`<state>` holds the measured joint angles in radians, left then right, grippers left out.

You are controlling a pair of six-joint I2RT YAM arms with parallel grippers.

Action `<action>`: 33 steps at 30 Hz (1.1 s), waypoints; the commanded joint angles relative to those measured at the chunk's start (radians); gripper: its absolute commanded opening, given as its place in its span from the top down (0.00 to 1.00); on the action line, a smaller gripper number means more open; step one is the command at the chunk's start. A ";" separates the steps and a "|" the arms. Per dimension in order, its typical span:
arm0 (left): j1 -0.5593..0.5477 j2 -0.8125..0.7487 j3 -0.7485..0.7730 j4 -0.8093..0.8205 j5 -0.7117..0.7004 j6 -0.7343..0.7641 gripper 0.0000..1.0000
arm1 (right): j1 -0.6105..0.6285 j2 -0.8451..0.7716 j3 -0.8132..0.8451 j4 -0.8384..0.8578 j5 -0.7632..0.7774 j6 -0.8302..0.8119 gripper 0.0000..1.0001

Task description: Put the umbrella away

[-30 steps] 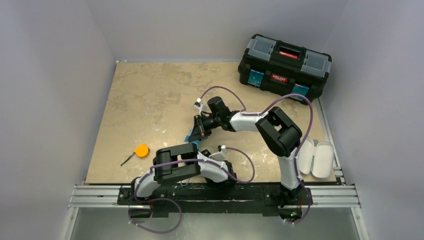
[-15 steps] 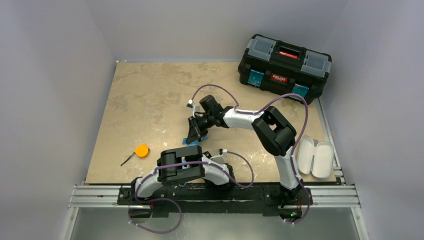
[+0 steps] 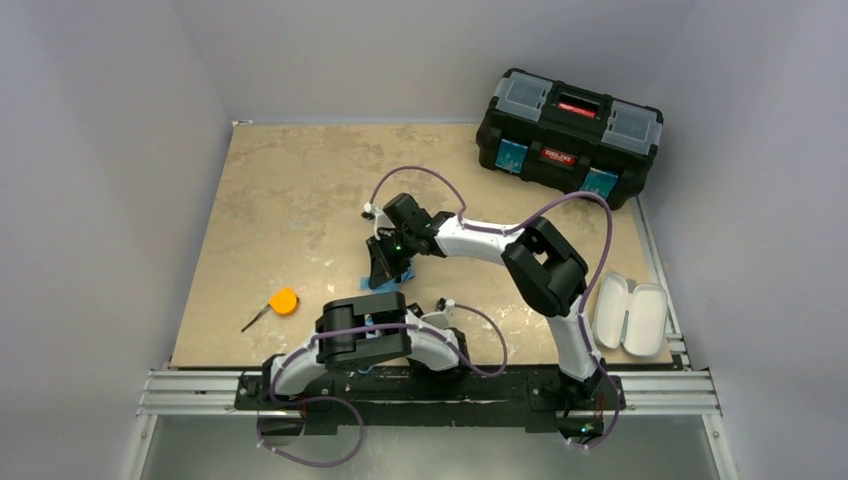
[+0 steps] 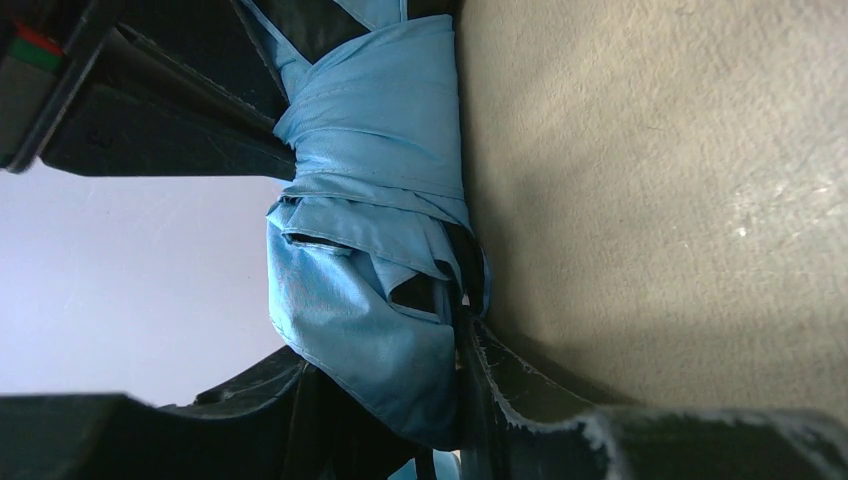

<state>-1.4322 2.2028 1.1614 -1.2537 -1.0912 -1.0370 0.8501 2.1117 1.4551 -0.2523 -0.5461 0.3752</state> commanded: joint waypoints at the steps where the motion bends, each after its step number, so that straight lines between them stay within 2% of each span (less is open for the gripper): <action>1: -0.045 0.053 0.023 0.243 0.109 -0.017 1.00 | 0.017 0.130 -0.051 0.021 0.411 -0.107 0.93; 6: -0.045 0.061 0.032 0.227 0.112 -0.020 1.00 | 0.018 0.131 -0.085 0.060 0.487 -0.106 0.90; 13: -0.044 0.084 0.053 0.164 0.135 -0.069 1.00 | 0.018 0.110 -0.187 0.148 0.602 -0.122 0.91; 18: -0.045 0.079 0.046 0.171 0.145 -0.061 1.00 | 0.021 0.048 -0.253 0.224 0.656 -0.119 0.78; 22: -0.044 0.075 0.049 0.178 0.150 -0.049 1.00 | 0.023 0.027 -0.176 0.210 0.626 -0.119 0.66; 27: -0.045 0.074 0.052 0.184 0.161 -0.036 1.00 | 0.023 0.006 -0.003 0.144 0.571 -0.116 0.59; 30: -0.045 0.072 0.050 0.187 0.168 -0.034 1.00 | 0.023 -0.047 0.040 0.120 0.517 -0.107 0.59; 33: -0.045 0.071 0.048 0.197 0.176 -0.024 1.00 | 0.023 -0.138 0.004 0.113 0.478 -0.067 0.68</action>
<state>-1.4647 2.2356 1.2121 -1.2556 -1.1347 -1.0294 0.8680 2.1021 1.4452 -0.0719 -0.0219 0.2878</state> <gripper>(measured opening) 0.353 0.381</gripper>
